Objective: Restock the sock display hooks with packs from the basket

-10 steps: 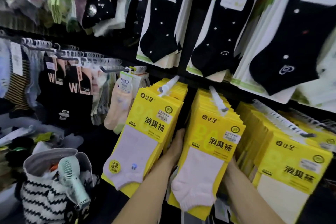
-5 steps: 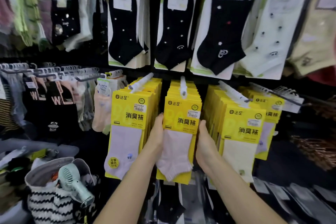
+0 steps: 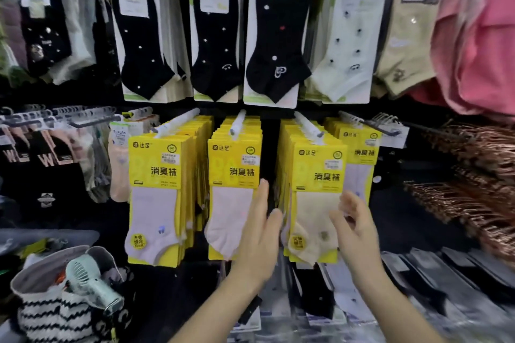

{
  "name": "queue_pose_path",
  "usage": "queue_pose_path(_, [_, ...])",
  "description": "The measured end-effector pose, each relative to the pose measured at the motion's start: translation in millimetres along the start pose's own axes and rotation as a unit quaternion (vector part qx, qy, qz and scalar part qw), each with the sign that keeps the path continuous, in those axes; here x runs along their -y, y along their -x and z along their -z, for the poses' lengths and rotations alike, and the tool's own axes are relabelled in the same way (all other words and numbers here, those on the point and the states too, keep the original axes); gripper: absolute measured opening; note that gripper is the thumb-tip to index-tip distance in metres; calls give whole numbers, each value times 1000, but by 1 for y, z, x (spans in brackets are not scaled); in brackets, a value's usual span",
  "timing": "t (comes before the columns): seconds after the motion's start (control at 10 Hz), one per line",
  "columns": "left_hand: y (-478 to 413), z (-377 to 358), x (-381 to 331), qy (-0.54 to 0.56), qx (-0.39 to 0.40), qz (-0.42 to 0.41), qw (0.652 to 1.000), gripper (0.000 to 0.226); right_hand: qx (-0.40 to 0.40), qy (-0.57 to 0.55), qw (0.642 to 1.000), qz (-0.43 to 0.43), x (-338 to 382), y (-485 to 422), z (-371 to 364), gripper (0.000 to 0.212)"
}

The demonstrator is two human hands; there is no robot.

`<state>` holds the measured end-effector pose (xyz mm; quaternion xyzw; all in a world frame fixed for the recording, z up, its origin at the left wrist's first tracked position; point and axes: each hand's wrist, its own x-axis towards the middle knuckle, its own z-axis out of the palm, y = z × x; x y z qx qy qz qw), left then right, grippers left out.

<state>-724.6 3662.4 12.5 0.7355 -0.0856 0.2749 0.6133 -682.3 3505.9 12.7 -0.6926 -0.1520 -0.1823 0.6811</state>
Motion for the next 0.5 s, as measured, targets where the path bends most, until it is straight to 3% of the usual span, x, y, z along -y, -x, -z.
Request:
queue_pose_path(0.1, [-35, -41, -6, 117, -8, 166, 979, 37, 45, -8, 999, -30, -3, -27, -4, 40])
queue_pose_path(0.2, [-51, -54, 0, 188, -10, 227, 955, 40, 67, 9, 997, -29, -11, -38, -9, 49])
queue_pose_path(0.3, [-58, -63, 13, 183, -25, 254, 949, 45, 111, 22, 993, -37, -14, -42, -12, 58])
queue_pose_path(0.5, [-42, -58, 20, 206, -22, 223, 953, 40, 125, -16, 991, -46, -13, -28, 5, 60])
